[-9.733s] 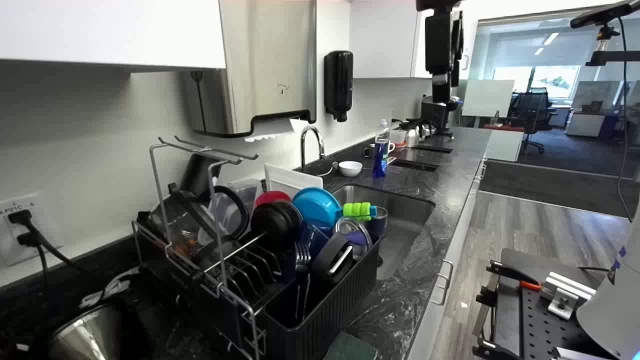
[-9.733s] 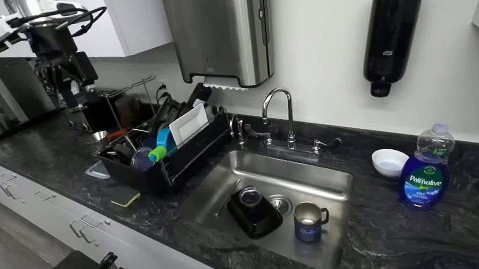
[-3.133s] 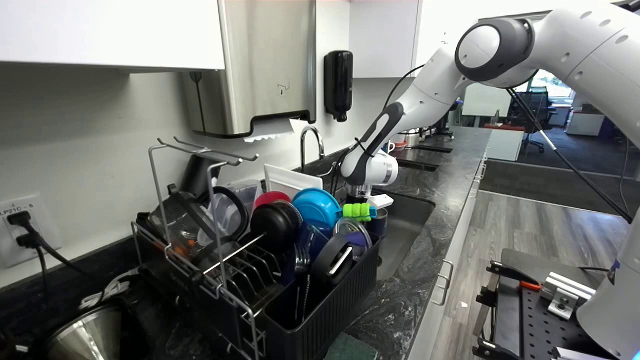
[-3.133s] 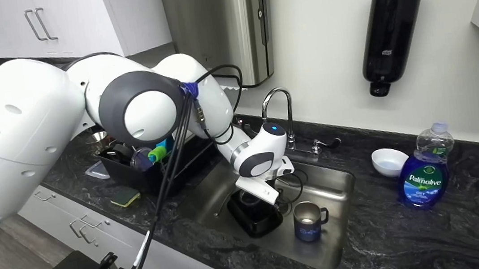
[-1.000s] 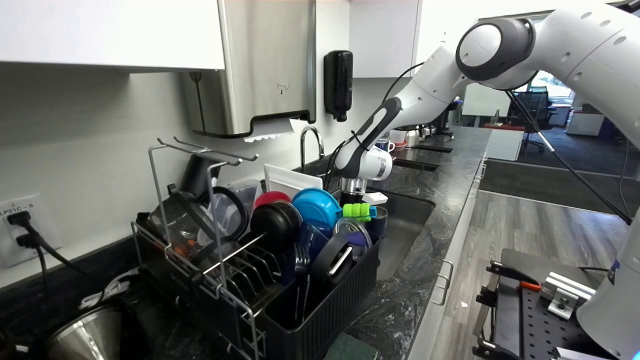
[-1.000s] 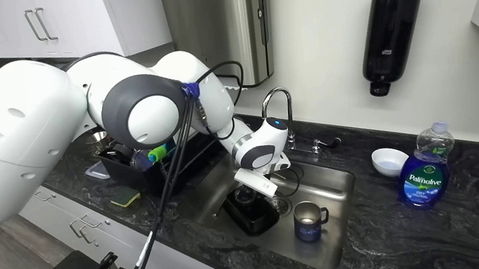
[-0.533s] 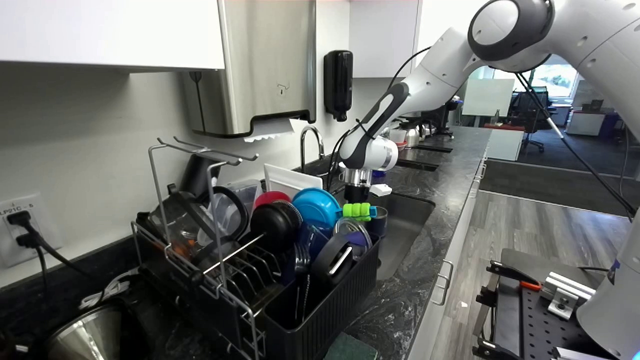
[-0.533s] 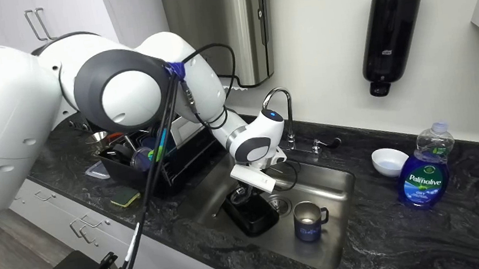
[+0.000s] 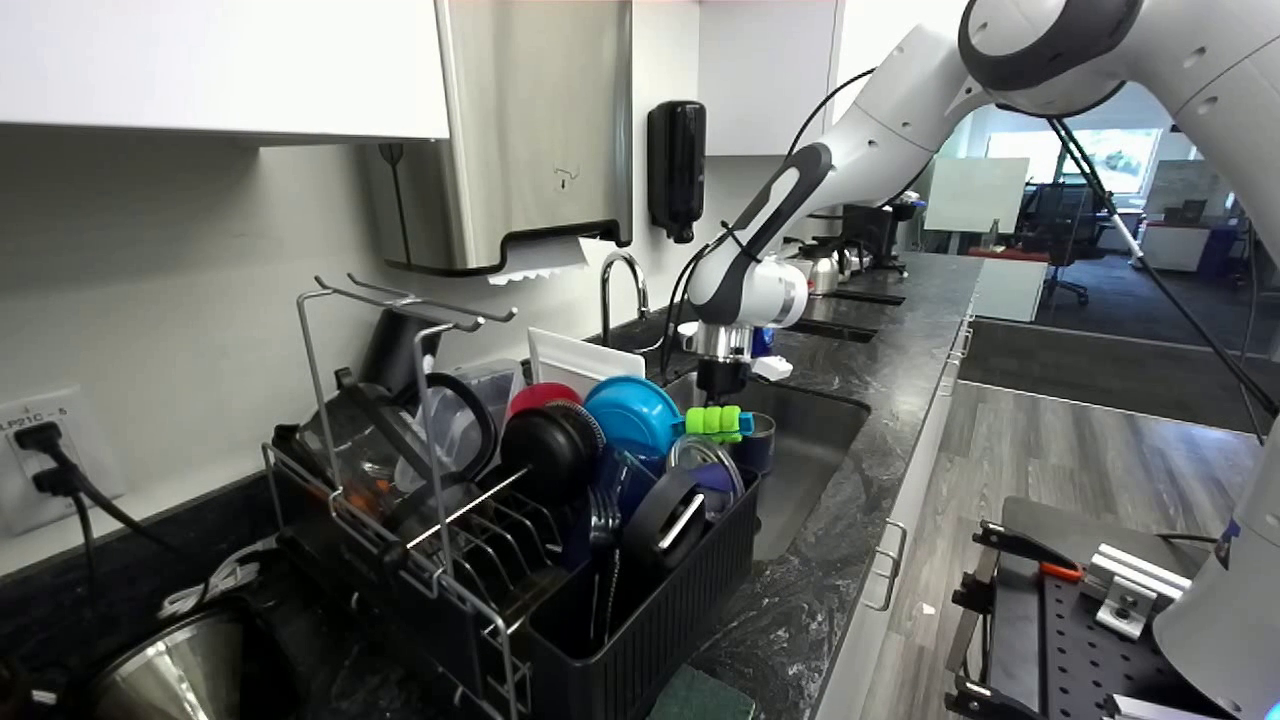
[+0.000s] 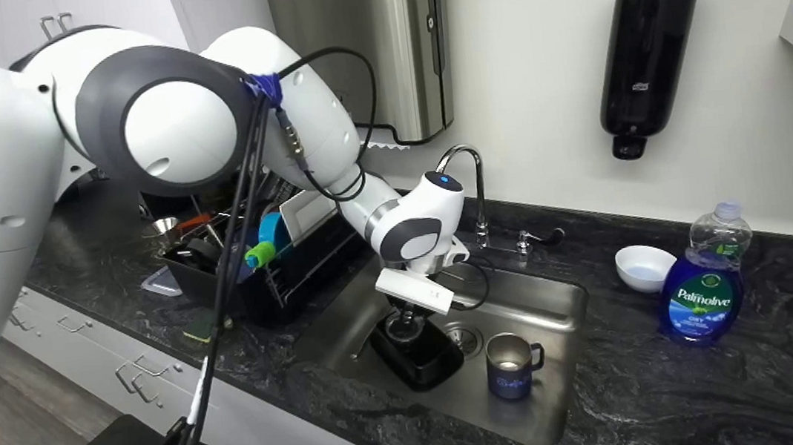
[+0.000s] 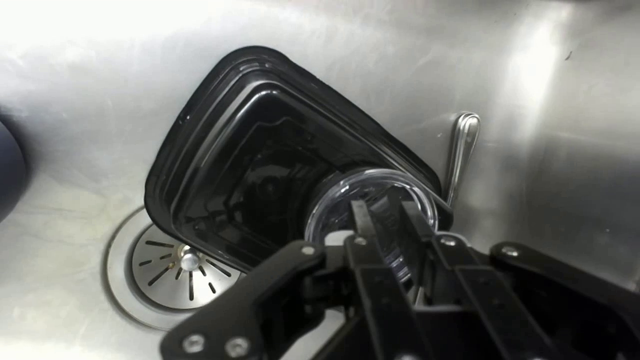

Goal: Move the lid from the sink to the dish rack

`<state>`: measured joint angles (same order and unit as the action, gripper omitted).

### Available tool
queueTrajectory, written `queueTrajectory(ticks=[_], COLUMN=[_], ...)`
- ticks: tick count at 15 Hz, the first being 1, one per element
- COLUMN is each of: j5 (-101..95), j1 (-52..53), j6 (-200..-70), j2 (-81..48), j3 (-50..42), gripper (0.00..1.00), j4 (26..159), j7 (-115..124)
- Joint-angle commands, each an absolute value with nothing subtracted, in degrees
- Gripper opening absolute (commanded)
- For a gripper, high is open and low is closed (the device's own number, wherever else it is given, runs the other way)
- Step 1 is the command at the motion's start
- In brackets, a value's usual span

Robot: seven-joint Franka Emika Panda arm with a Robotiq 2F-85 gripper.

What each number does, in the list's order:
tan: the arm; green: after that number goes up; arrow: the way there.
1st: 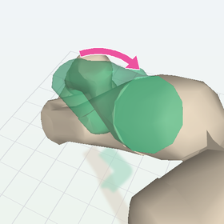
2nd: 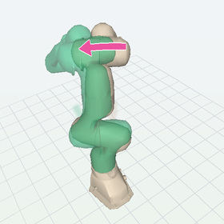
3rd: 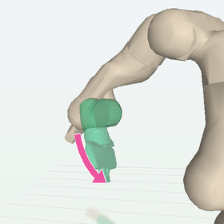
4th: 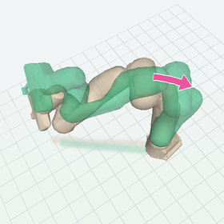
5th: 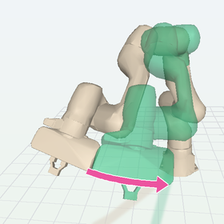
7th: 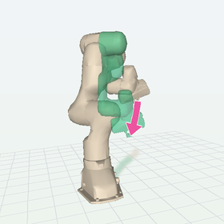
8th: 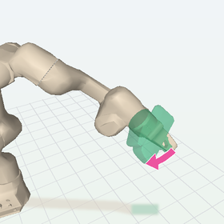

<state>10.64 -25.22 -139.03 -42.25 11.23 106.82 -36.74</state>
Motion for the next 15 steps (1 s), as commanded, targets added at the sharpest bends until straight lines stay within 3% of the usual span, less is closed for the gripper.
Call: queueTrajectory(ticks=[1, 2, 3, 5, 11, 15], j5=[12.7, 12.7, 12.5, 12.1, 11.6, 11.2], j1=[-24.9, -24.7, -24.5, -24.0, -23.6, -23.1], j6=[-138.0, -138.0, -137.8, -137.6, -138.2, -138.4], j2=[-42.7, -43.3, -44.3, -45.9, -50.9, -52.7], j3=[10.8, 10.6, 10.4, 10.0, 10.2, 10.2], gripper=[0.05, 0.05, 0.47, 0.54, 0.96, 1.00], j4=[106.3, 105.6, 104.6, 103.0, 97.8, 95.8], j7=[-39.0, -38.7, -38.4, -37.7, -37.5, -37.2])
